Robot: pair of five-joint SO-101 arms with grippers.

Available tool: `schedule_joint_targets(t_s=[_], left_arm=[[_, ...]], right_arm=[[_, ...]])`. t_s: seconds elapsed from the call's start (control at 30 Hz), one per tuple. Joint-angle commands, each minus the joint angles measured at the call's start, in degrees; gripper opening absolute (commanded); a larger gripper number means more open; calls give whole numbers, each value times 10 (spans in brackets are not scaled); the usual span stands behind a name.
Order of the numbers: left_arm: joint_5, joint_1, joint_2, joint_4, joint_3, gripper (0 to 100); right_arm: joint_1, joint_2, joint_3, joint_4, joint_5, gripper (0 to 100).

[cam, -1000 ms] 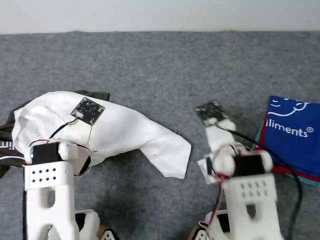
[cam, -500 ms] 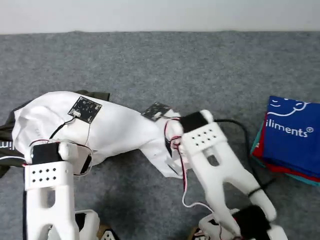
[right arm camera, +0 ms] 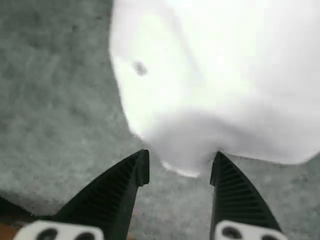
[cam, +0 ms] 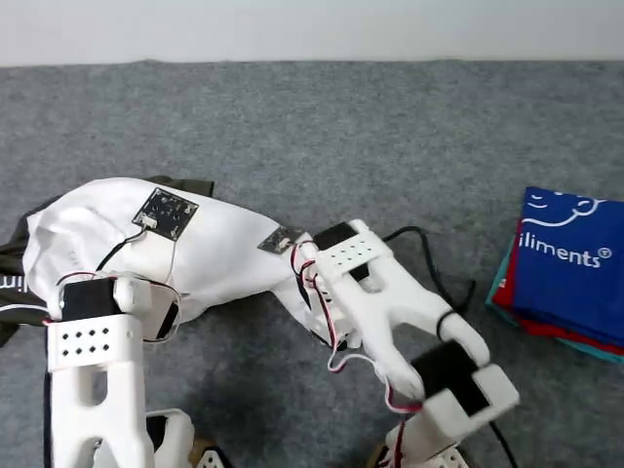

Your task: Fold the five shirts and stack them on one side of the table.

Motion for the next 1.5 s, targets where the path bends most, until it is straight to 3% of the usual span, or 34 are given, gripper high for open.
schedule_joint_targets(t_s=[0.0,0.1,0.3,0.57,0.8,0.93,1.13,1.27,1.47], left_arm=[[7,-4,-17,0,-21,13],[7,-4,-16,0,-20,13],[8,-4,-16,1,-20,13],[8,-4,-20,-1,-51,13],[7,-4,-17,-18,-212,13],[7,-4,-16,-59,-313,13],[4,-4,-20,-142,-356,13],[5,-43,-17,-190,-390,13],[4,-77,-21,-201,-445,13]], right_arm=[[0,41,-28,-26,-1,205],[0,78,-29,-40,-4,191],[14,101,-69,-17,-4,11],[81,47,-207,117,39,10],[130,-80,-456,262,57,10],[160,-124,-578,263,56,10],[204,-160,-718,261,56,10],[237,-167,-851,260,68,10],[283,-168,-991,233,122,10]])
